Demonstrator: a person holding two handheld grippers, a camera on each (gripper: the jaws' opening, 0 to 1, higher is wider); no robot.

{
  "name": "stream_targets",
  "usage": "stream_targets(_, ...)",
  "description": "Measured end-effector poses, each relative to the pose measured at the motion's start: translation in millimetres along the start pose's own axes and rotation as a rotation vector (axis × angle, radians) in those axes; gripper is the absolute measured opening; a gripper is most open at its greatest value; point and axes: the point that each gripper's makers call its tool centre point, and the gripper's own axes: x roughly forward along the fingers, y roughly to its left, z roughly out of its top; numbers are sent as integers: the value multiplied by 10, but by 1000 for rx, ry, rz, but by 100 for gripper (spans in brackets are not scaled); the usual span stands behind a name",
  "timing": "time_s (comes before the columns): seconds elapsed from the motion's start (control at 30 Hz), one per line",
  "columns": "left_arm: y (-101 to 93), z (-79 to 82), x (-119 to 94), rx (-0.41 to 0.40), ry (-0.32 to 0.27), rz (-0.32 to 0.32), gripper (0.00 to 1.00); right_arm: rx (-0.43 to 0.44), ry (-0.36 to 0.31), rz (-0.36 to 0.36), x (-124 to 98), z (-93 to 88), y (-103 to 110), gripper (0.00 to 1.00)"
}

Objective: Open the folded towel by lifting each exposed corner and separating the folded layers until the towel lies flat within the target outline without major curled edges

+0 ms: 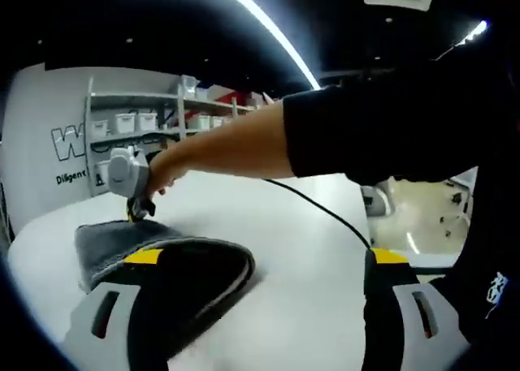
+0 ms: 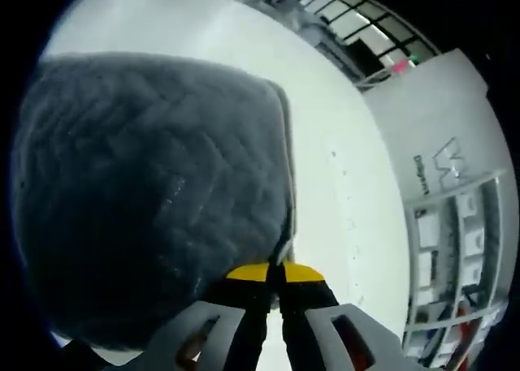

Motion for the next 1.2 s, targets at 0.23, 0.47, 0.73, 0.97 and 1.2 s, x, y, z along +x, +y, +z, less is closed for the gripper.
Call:
stream_targets(0.23, 193, -43, -212, -46, 8, 100, 100, 3, -36, -93, -51, 7, -95, 2)
stream_targets(0.47, 387, -33, -397, -75, -4, 157, 100, 74, -85, -126, -205, 30, -140, 15)
stream_targets(0.73, 621, -70, -545, -105, -12, 226, 100, 186, -99, -126, -405, 71, -164, 42)
stream_targets(0.97, 744, -95, -662, -106, -7, 276, 100, 392, -219, -192, -715, 124, -83, 91)
stream_targets(1.2, 911, -158, -765, -88, 26, 353, 100, 417, -306, -284, -1344, 247, 275, 100)
